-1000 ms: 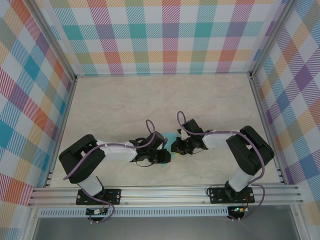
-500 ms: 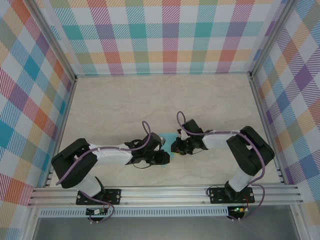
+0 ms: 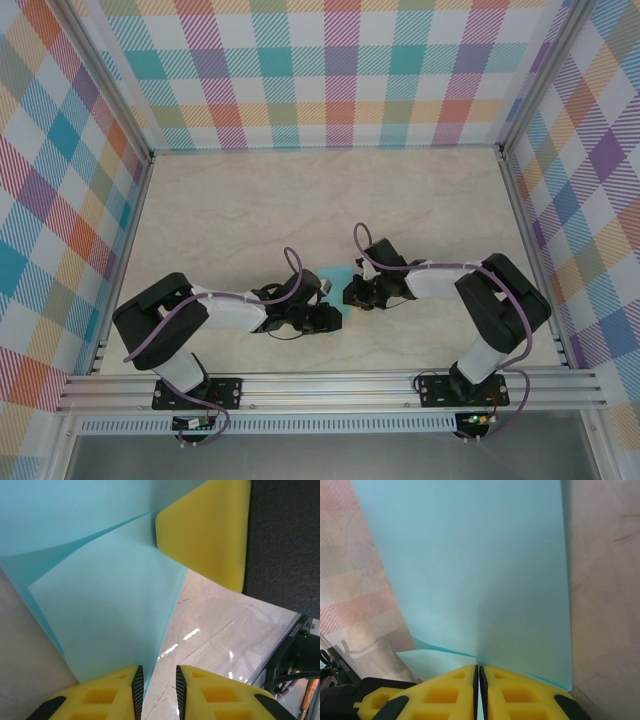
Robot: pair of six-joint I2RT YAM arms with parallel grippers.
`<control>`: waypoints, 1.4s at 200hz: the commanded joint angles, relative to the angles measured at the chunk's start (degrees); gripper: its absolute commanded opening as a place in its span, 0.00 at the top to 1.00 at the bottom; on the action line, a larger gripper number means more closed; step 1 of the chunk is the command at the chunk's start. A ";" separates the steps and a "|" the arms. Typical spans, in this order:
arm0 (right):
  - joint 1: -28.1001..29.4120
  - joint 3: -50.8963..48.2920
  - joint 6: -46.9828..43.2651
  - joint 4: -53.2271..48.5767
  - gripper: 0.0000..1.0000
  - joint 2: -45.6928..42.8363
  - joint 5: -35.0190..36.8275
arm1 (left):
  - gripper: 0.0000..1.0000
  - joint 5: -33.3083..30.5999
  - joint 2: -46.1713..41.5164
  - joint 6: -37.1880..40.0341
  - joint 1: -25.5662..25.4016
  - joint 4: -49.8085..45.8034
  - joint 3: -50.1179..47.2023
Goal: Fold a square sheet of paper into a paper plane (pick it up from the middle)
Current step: Perform the third fold on the triangle at the bottom-center of the table.
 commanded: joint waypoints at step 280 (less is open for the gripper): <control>-7.37 -1.93 -1.32 -2.08 0.84 -0.41 0.88 | 0.81 -0.75 8.44 4.49 -2.79 -8.97 0.43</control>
